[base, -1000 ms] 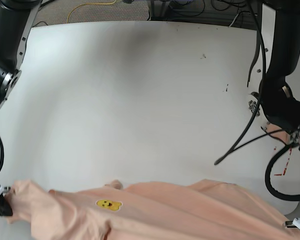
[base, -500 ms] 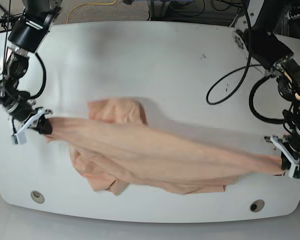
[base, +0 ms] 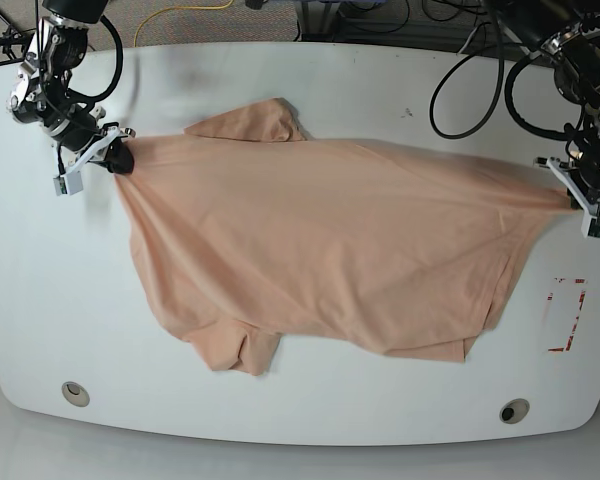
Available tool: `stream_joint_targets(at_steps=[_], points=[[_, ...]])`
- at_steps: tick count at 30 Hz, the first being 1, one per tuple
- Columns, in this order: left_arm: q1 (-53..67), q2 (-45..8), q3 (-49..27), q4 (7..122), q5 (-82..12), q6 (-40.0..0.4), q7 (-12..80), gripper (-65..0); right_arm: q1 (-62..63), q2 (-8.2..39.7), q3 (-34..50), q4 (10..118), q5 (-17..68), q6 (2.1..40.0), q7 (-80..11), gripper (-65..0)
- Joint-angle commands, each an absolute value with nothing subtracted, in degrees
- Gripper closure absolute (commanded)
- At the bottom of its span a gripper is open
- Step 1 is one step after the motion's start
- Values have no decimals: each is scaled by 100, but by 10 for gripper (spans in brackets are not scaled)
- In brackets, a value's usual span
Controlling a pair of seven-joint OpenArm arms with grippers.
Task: Fold the T-shirt properly
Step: 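Lay the shirt flat by moving both grippers away from the robot, then release the shirt with the left gripper and move it aside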
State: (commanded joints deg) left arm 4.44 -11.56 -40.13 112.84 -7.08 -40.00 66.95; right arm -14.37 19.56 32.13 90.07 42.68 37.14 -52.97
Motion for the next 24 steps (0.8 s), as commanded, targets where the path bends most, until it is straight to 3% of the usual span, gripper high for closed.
stream_joint_targets(at_steps=[11,24], points=[[1323,-1262,-4163,11248,-734,-4000,6677,0,-1842,1833,3090,9226,4259,3714,-5297,0],[1349,-1262,-4127,11231,-699,-4000,6712,0,-1798,1815,3064,9235,4259,3705,-5297,0]])
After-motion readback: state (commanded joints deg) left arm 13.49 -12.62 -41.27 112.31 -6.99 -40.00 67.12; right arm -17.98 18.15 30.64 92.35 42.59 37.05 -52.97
